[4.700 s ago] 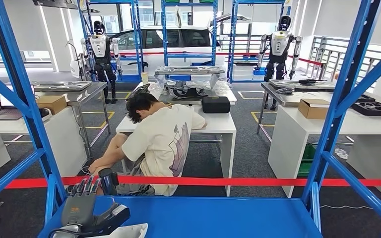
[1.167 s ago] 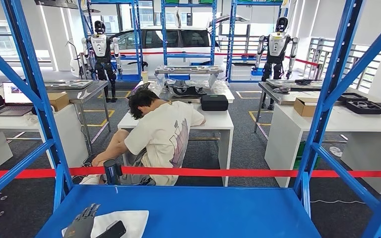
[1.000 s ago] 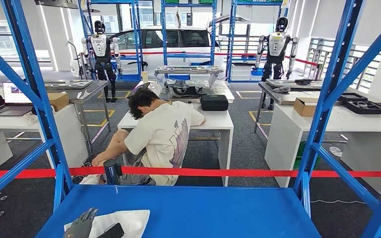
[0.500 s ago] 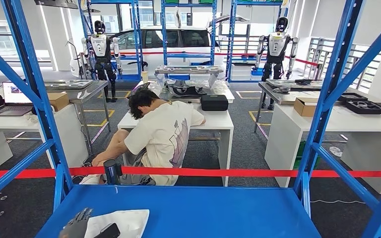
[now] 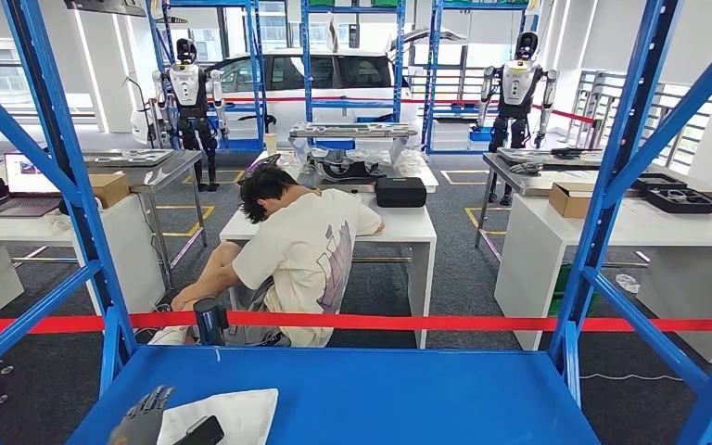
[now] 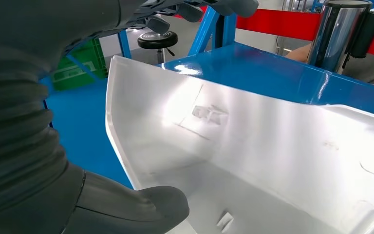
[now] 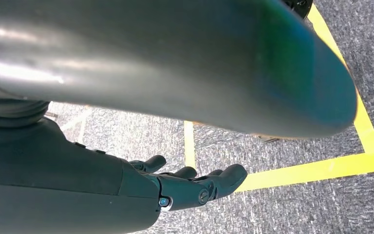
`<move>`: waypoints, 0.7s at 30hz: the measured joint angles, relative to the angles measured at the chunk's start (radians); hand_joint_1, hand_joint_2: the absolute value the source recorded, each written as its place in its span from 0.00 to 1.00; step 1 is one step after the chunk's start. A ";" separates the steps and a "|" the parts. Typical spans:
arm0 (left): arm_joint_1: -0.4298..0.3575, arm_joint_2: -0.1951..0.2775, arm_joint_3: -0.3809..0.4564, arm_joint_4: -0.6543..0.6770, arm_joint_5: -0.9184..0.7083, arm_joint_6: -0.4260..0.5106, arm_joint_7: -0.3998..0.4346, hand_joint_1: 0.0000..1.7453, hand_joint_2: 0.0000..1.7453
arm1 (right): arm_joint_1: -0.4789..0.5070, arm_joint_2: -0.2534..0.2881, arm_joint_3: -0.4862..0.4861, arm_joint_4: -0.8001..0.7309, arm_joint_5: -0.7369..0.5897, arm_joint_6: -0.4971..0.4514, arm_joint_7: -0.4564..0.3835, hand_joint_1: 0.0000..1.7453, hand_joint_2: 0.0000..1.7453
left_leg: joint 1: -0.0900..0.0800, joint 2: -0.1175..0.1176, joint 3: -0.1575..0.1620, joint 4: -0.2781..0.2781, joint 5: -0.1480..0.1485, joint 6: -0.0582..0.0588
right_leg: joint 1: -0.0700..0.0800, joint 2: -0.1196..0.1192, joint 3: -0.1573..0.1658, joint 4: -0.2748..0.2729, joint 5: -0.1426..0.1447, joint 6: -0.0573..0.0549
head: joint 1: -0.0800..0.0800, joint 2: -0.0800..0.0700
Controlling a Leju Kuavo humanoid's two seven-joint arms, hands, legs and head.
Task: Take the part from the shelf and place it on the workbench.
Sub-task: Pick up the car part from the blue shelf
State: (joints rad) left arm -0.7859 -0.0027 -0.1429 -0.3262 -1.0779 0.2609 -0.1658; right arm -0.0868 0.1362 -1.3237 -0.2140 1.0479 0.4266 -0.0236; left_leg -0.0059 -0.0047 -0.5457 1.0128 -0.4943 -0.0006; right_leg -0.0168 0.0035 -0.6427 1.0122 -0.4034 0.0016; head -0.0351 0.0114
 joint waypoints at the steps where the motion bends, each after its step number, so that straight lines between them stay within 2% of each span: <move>1: 0.000 0.000 0.000 0.000 0.001 0.000 0.000 0.00 1.00 | 0.000 0.000 0.000 0.000 0.000 0.000 0.000 0.00 0.00 | 0.000 0.000 0.000 0.000 0.000 0.000 | 0.000 0.000 0.000 0.000 0.000 0.000 | 0.000 0.000; 7: 0.000 0.000 0.000 0.000 0.017 -0.009 -0.018 0.00 1.00 | 0.000 0.000 0.000 0.000 0.000 0.000 0.000 0.00 0.00 | 0.000 0.000 0.000 0.000 0.000 0.000 | 0.000 0.000 0.000 0.000 0.000 0.000 | 0.000 0.000; 11: 0.001 0.000 0.000 -0.004 0.056 -0.002 -0.085 0.00 1.00 | 0.000 0.000 0.000 0.000 -0.002 0.000 0.000 0.00 0.00 | 0.000 0.000 0.000 0.000 0.000 0.000 | 0.000 0.000 0.000 0.000 0.000 0.000 | 0.000 0.000; 14: 0.001 -0.005 0.002 -0.018 0.064 0.052 -0.129 0.00 1.00 | 0.000 0.000 0.000 0.000 -0.004 0.000 0.000 0.00 0.00 | 0.000 0.000 0.000 0.000 0.000 0.000 | 0.000 0.000 0.000 0.000 0.000 0.000 | 0.000 0.000; 18: -0.005 -0.018 0.002 -0.042 0.042 0.107 -0.108 0.00 0.00 | 0.000 0.000 0.000 0.000 -0.006 0.000 -0.001 0.00 0.00 | 0.000 0.000 0.000 0.000 0.000 0.000 | 0.000 0.000 0.000 0.000 0.000 0.000 | 0.000 0.000; 21: -0.011 -0.026 0.002 -0.051 0.040 0.111 -0.091 0.00 0.00 | 0.000 0.000 0.000 0.000 -0.006 0.000 -0.002 0.00 0.00 | 0.000 0.000 0.000 0.000 0.000 0.000 | 0.000 0.000 -0.001 0.000 0.000 0.000 | 0.000 0.000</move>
State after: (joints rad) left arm -0.7972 -0.0282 -0.1408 -0.3770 -1.0375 0.3716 -0.2563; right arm -0.0870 0.1362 -1.3237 -0.2140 1.0414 0.4265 -0.0258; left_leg -0.0060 -0.0046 -0.5458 1.0129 -0.4943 -0.0006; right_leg -0.0168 0.0038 -0.6432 1.0122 -0.4033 0.0016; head -0.0351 0.0114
